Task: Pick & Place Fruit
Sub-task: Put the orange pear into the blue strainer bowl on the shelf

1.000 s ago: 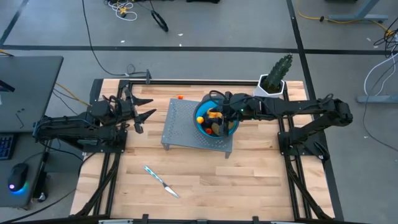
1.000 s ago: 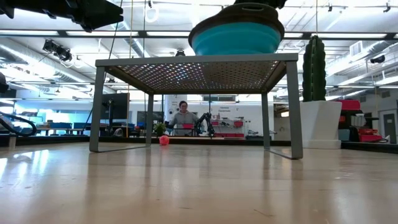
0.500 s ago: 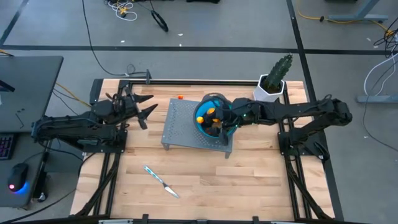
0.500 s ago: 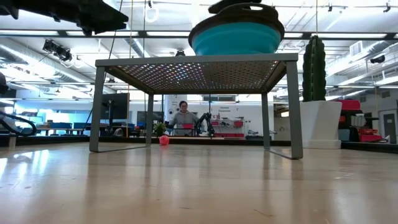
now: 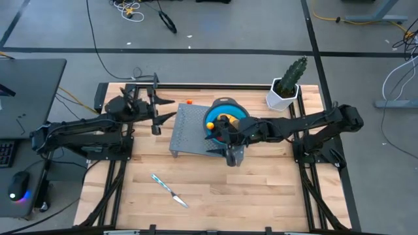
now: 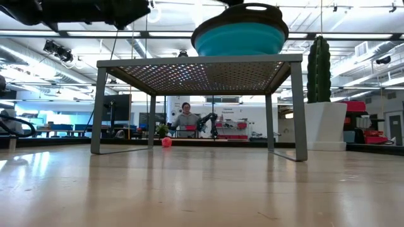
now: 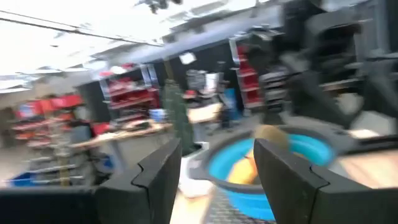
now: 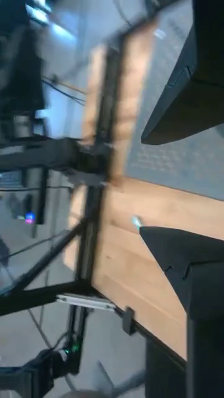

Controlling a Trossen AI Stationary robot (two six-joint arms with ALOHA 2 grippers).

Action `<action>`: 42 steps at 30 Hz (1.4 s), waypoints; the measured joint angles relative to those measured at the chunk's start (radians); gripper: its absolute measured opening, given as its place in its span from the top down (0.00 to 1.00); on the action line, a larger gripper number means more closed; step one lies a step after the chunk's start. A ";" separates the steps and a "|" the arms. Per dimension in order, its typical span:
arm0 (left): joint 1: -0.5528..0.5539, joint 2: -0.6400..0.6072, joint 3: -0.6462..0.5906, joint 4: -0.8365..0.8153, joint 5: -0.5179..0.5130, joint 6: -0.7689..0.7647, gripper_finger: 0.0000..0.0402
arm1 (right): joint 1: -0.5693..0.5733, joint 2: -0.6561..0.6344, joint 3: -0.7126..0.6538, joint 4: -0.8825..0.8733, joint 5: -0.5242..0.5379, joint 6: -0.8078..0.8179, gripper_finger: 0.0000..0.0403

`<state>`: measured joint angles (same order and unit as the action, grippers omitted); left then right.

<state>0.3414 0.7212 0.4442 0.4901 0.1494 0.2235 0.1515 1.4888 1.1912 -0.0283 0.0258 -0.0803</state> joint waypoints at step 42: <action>0.460 1.245 1.166 -1.372 0.000 -0.244 0.41 | -0.032 -0.006 0.001 -0.142 0.232 -0.340 0.41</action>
<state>0.8013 1.9661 1.6104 -0.8818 0.1498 -0.0208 0.1195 1.4830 1.1919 -0.1701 0.2582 -0.4198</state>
